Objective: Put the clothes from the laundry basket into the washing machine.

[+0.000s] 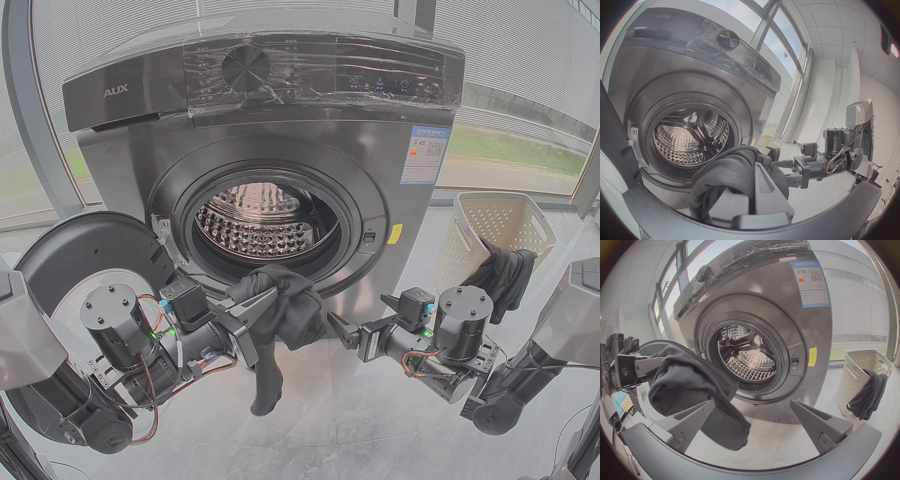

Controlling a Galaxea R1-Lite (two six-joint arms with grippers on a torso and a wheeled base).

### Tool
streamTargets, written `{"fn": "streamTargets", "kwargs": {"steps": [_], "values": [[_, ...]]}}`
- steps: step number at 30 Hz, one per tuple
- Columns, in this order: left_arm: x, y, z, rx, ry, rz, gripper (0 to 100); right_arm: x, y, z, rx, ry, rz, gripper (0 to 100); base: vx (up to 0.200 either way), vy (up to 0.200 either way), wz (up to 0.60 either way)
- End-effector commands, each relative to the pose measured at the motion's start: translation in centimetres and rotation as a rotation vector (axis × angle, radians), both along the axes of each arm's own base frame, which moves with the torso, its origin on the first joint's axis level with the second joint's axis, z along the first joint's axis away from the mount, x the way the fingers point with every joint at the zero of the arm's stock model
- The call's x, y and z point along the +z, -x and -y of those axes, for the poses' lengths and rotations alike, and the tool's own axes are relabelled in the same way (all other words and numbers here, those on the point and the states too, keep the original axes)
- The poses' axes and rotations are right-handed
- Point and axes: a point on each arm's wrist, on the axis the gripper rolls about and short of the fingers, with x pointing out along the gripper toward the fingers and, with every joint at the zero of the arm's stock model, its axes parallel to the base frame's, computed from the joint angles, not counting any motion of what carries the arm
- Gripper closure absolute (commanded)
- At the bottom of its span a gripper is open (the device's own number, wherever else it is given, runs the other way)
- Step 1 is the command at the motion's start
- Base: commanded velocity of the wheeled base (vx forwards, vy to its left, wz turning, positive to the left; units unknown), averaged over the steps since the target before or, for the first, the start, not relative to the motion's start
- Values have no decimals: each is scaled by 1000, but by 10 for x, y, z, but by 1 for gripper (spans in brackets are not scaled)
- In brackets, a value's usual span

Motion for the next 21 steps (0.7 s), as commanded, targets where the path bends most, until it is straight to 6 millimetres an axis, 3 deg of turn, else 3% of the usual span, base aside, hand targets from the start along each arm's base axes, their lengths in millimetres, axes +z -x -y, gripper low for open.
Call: {"fn": "streamTargets", "kwargs": {"steps": [1, 11, 21], "values": [[3, 0, 0, 0, 7, 11, 100, 0, 5, -4, 25, -1, 1, 0, 0, 0, 0], [-1, -4, 3, 12, 3, 3, 100, 4, 26, -26, 154, -49, 28, 0, 0, 0, 0], [-3, -9, 5, 27, 5, -1, 100, 6, 35, -34, 257, -89, 59, 0, 0, 0, 0]]}}
